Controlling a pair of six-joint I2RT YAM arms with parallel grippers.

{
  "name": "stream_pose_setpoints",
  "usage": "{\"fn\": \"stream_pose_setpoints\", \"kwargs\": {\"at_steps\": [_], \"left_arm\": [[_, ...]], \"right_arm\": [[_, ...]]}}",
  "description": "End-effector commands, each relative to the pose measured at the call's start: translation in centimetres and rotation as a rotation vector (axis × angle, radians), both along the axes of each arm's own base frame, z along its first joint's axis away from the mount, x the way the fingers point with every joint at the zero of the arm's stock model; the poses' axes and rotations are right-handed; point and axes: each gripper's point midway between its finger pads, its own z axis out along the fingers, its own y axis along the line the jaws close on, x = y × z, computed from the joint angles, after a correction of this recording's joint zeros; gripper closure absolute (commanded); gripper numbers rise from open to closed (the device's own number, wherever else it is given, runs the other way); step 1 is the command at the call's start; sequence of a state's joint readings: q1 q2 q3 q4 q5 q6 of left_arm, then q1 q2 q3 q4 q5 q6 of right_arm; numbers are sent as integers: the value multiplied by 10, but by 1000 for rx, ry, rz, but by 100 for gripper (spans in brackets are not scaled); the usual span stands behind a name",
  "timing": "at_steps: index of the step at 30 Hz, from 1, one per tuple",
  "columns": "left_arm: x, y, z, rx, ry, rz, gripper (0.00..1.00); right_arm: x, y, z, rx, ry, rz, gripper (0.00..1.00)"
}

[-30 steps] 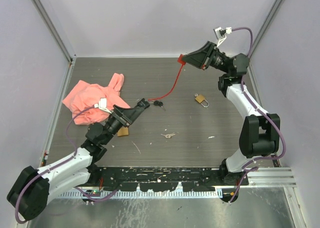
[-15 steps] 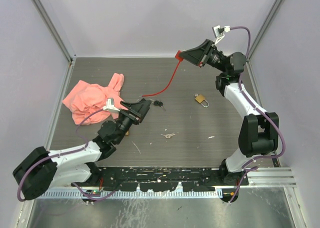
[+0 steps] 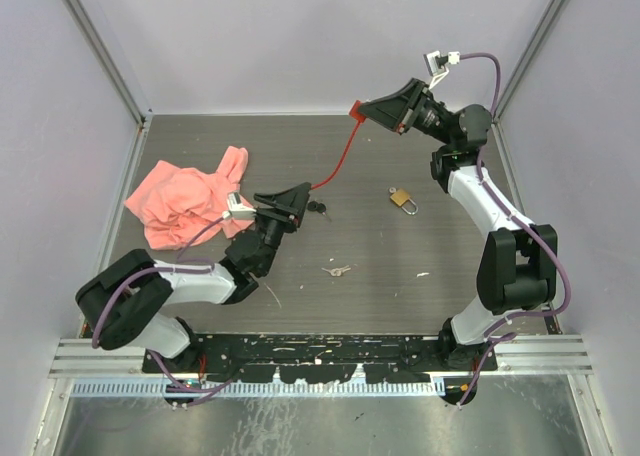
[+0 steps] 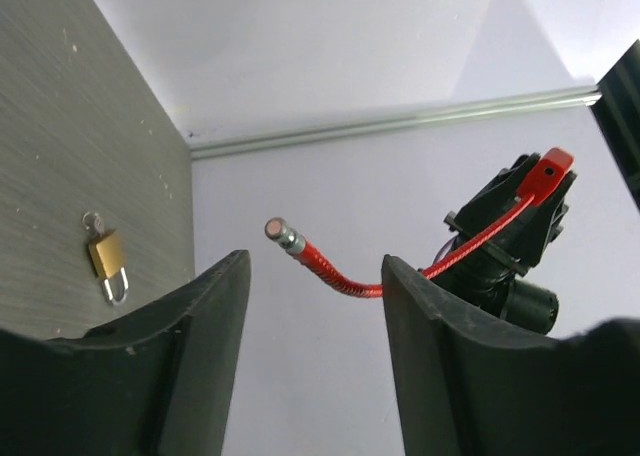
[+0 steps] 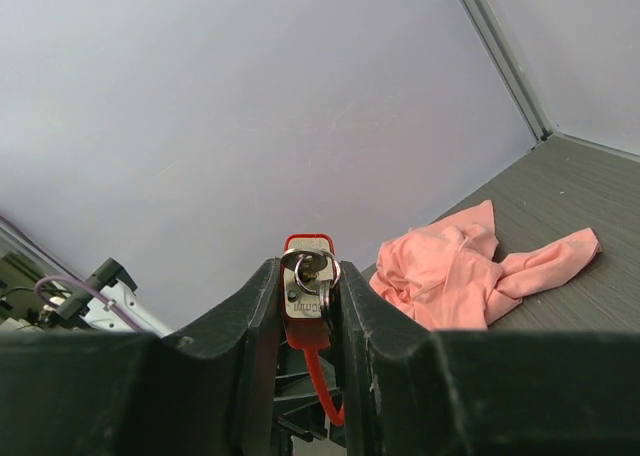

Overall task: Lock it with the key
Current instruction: Lock the lock.

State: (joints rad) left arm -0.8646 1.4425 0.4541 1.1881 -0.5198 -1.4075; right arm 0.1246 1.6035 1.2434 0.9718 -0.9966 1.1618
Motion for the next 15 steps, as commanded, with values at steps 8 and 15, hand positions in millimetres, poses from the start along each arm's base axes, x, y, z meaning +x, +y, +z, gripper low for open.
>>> {"fn": "stream_pose_setpoints", "kwargs": {"at_steps": [8,15], "left_arm": [[9,27,47,-80,-140,159,66],[14,27,57,54,-224,142,100]], "right_arm": [[-22,-1,27,21,-112,5,99],[-26,-1,22,-7,-122,4,99]]}}
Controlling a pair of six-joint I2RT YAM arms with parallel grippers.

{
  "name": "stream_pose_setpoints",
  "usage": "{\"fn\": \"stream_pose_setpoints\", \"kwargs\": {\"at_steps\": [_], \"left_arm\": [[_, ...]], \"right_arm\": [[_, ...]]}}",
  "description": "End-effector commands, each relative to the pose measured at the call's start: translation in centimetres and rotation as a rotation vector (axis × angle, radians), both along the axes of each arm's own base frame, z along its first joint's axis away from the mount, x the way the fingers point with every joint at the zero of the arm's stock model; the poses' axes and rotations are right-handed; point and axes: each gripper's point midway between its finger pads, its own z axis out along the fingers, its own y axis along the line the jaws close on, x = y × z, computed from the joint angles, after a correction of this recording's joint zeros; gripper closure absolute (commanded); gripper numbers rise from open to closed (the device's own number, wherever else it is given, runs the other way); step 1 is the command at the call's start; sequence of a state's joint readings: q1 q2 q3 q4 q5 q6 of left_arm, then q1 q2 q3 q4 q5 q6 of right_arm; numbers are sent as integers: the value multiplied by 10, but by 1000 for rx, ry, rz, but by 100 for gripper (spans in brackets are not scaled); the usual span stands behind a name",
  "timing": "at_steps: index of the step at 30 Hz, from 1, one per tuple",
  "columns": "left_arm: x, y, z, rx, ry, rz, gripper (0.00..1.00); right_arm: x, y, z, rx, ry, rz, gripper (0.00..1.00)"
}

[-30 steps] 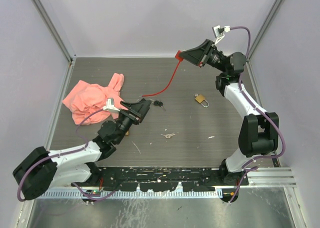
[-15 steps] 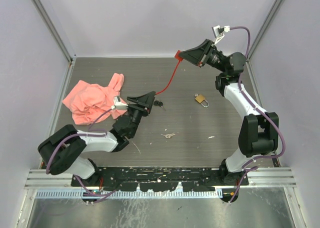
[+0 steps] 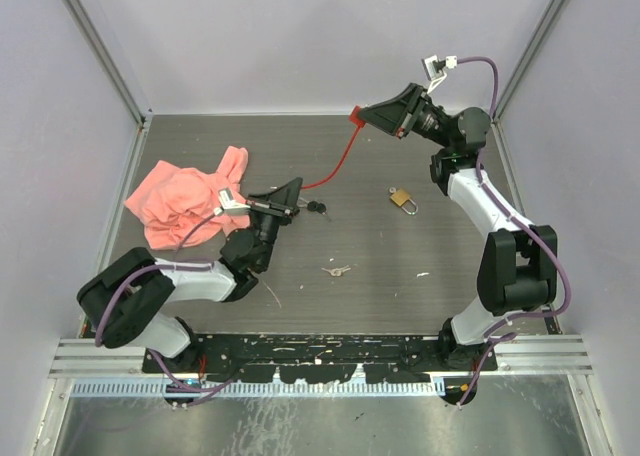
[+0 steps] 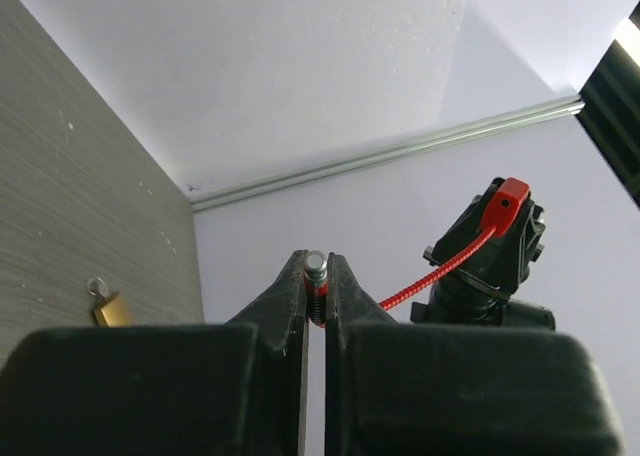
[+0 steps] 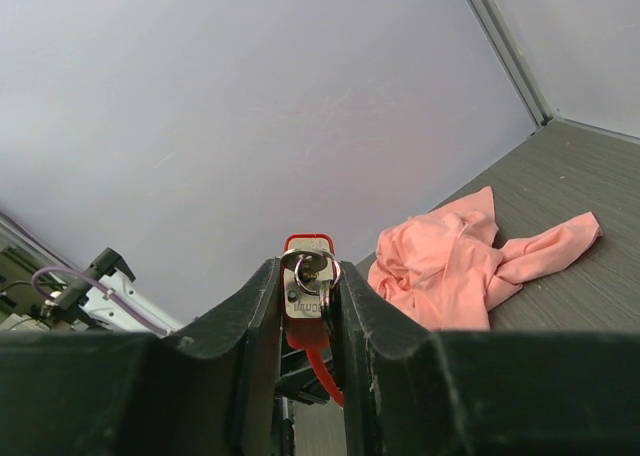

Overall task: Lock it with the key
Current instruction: Lock the lock.

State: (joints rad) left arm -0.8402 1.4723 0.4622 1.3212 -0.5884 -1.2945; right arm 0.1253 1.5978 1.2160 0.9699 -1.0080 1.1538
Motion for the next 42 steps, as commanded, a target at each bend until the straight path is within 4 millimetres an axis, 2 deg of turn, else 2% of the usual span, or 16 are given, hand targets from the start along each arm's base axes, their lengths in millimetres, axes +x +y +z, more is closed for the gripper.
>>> {"fn": "stream_pose_setpoints", "kwargs": {"at_steps": [1,3,6,8,10,11,13,14,15,18,22,25,30,33,37,42], "left_arm": [[0,5,42,103,-154,25,100],[-4,-6,48,283,-206,-12,100],[-14,-31,57,706,-286,-120,100],[-19,-45,55,909,-331,-215,100],[-27,-55,49,1058,-353,-326,100],[-31,-61,55,1103,-381,-376,100],[-44,-72,45,1178,-411,-515,100],[-52,-77,47,1191,-447,-570,100],[-55,-85,37,1220,-458,-637,100],[-67,-93,30,1276,-510,-763,100],[-78,-98,31,1293,-605,-870,100],[-83,-98,37,1252,-656,-930,100],[-87,-96,56,1168,-729,-949,100],[-86,-96,67,1116,-746,-956,100],[-83,-100,72,1051,-709,-995,100],[-77,-104,81,970,-687,-1029,100]], "right_arm": [[-25,-1,31,-3,-143,-3,99],[-26,-1,28,-29,-155,-3,99],[-29,2,23,-89,-187,3,99],[-33,4,21,-111,-205,17,99],[-36,5,20,-117,-214,26,99],[-38,6,19,-117,-215,33,99],[-41,7,21,-100,-210,46,99],[-44,7,22,-82,-203,57,99],[-46,7,24,-65,-198,68,99],[-50,7,27,-41,-190,87,99],[-61,11,27,-42,-205,120,99],[-72,20,22,-52,-211,160,99],[-79,25,12,-80,-202,183,99],[-84,27,7,-78,-187,207,99],[-87,28,11,-48,-158,216,99],[-93,36,7,-49,-145,246,99]]}}
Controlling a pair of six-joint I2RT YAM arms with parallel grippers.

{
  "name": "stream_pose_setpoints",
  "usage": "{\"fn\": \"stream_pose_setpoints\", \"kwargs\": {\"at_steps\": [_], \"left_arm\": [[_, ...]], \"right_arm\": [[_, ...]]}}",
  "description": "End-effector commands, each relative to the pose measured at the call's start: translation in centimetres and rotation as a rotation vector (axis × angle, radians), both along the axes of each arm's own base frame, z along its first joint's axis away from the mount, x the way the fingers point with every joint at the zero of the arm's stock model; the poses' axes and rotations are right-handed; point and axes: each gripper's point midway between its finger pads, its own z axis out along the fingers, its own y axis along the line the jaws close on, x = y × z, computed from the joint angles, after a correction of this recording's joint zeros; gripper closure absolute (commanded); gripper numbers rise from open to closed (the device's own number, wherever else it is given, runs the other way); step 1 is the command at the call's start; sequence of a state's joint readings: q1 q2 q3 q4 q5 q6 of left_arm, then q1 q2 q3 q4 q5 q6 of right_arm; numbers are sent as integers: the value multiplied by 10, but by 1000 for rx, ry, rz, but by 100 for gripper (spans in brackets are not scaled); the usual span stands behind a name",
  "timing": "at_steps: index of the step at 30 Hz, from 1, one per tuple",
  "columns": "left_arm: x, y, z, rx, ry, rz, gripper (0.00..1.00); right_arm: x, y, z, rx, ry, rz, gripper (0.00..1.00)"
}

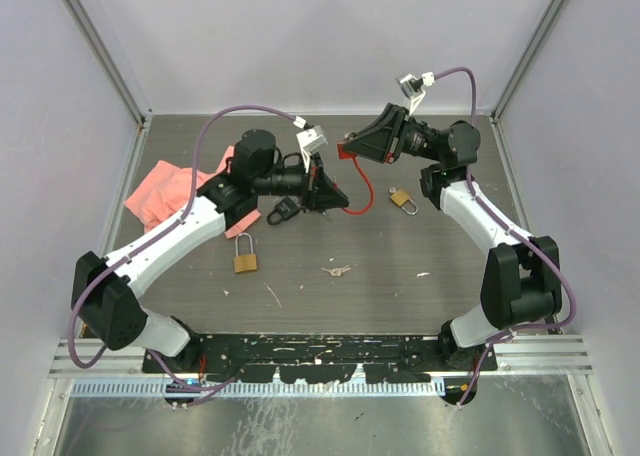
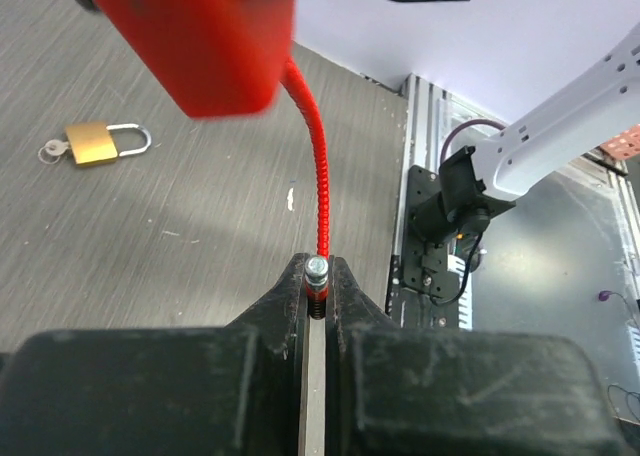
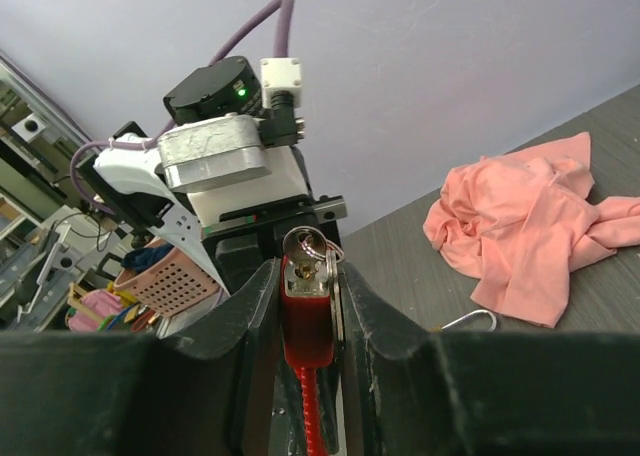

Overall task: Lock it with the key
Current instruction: Lock the lock.

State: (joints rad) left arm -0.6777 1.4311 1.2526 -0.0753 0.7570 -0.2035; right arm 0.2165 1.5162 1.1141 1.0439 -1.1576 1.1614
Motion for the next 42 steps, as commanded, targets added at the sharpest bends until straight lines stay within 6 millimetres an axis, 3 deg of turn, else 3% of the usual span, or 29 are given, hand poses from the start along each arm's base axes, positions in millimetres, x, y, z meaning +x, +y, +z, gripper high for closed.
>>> {"fn": "stream_pose_setpoints", "kwargs": {"at_steps": [1,16,30,42], "left_arm": [[2,-8,44,-133,7,-61,100],[6,-7,63,-196,12,-93,100],[0,-10,52,-210,83,-142,100],[1,-16,54,-224,107,-167,100]], "right_arm": [[-25,7,20,30,-79,39,99],[-30,17,6,-13,-86,49,99],[-20,18,31,42,-120,23,99],[-15,20,32,58,-108,9,99]]}}
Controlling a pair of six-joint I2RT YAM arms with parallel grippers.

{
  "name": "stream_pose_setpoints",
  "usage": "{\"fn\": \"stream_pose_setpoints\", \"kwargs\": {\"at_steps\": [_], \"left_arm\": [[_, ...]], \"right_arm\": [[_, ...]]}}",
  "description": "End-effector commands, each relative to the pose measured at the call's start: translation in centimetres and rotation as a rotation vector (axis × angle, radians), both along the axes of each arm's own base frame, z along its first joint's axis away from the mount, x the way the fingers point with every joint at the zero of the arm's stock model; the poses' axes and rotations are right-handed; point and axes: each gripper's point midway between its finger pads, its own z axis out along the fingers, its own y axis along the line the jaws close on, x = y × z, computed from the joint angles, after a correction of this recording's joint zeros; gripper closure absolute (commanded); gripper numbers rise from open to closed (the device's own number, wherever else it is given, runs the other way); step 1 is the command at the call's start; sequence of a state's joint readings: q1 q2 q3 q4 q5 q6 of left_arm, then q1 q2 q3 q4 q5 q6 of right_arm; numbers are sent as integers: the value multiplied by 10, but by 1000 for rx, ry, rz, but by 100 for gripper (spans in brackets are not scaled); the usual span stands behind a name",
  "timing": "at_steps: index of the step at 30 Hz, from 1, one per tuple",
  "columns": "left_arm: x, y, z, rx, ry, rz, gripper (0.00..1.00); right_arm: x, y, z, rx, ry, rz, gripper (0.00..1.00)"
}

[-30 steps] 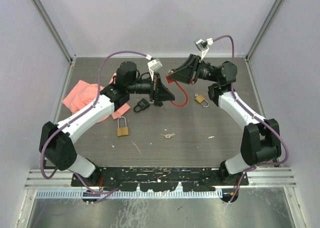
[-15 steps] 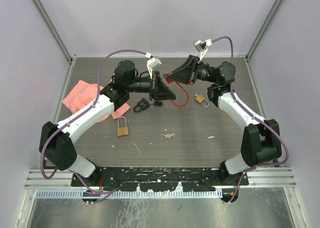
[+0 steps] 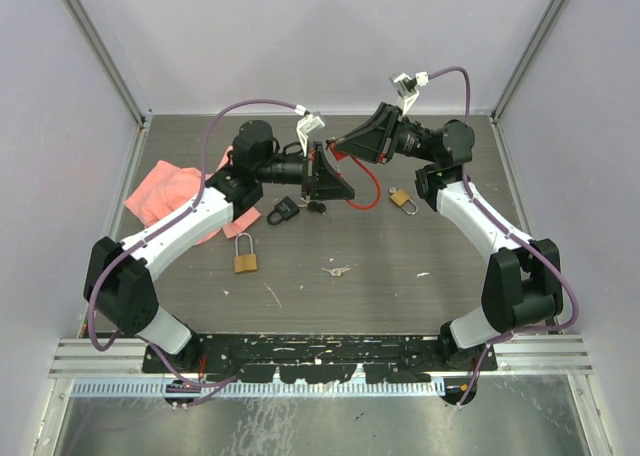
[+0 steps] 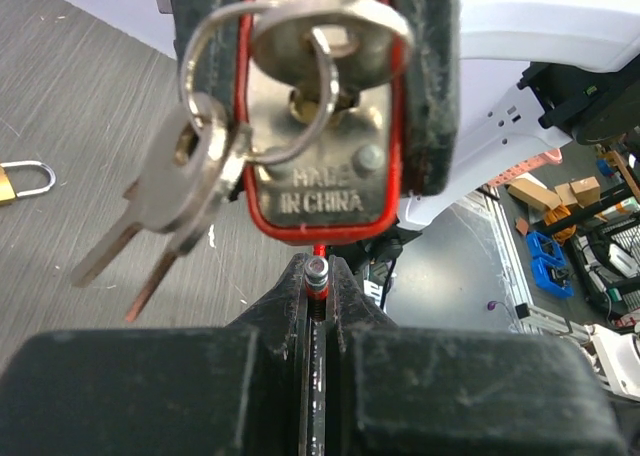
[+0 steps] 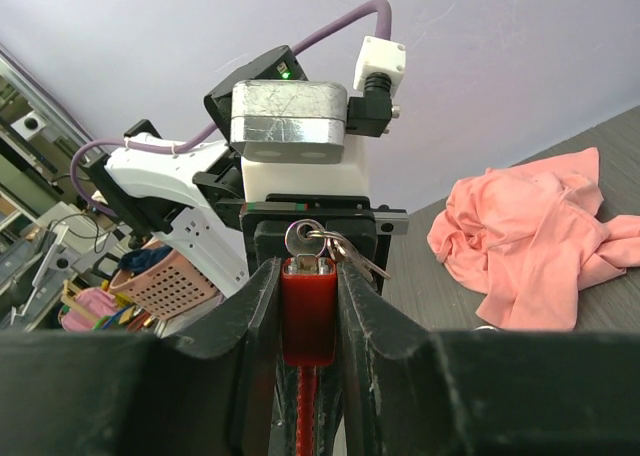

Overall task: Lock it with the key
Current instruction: Lock the lock.

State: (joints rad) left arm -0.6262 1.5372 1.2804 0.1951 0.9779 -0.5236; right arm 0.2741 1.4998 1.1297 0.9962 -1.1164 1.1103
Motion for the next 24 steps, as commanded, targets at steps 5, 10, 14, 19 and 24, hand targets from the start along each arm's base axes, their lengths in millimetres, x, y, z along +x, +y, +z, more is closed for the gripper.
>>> {"fn": "stream_pose_setpoints", "kwargs": {"at_steps": [5,10,14,19,24], "left_arm": [[4,-6,34,-88,-79,-18,100],[10,-8,36,-99,-76,4,100],[13,-6,40,-113,-77,20,100],[12,1,46,-137,-94,40,100],[11,4,48,-142,-99,47,100]], "right_arm": [[-7,3,15,36,-68,0,99],[-10,4,11,28,-64,6,99],[-11,3,8,24,-60,5,99],[-10,2,5,15,-62,-3,99],[-10,2,5,14,-62,-6,99]]}}
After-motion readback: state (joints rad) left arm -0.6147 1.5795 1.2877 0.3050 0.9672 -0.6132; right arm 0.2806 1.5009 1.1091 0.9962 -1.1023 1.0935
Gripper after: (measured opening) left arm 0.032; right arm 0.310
